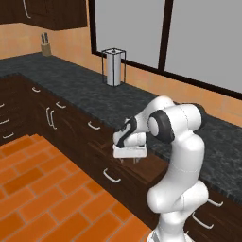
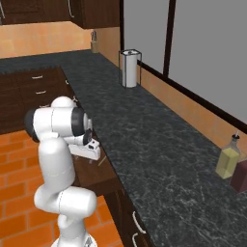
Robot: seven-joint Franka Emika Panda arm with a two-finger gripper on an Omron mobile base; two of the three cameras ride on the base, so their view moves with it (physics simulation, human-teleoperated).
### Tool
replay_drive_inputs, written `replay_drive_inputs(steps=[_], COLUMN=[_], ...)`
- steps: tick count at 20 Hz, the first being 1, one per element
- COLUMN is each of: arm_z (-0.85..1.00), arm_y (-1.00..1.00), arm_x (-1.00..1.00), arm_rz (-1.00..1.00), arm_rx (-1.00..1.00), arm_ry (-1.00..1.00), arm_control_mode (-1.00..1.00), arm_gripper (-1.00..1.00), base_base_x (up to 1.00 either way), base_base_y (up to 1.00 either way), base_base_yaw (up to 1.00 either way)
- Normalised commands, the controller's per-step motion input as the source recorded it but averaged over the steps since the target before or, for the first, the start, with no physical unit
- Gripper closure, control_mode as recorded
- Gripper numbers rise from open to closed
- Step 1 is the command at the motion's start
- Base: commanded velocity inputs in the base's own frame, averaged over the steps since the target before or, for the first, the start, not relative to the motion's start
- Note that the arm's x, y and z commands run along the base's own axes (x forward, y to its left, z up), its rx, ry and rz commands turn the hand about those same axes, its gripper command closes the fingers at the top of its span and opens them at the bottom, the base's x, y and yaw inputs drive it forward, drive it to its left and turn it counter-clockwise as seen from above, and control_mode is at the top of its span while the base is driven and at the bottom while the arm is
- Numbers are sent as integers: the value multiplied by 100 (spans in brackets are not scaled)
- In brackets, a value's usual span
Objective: Take a straw from the drawer in front and place it inside the glass cup on the dining counter.
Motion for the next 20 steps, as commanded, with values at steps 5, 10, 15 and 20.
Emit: replay_drive_inputs(steps=[5,10,15,20], arm_z=[-30,-8,0,8], arm_y=[37,85,100,98], arm_x=[-37,-54,-65,-52], arm_rz=[0,1,6,3], arm_rx=[0,0,0,0], arm_ry=[0,0,2,1], arm_control_mode=[-100,-100,-100,-100], arm_gripper=[-100,-100,-100,-100], base_base_x=[0,0,0,0], base_base_y=[0,0,0,0], base_base_yaw=[0,0,0,0])
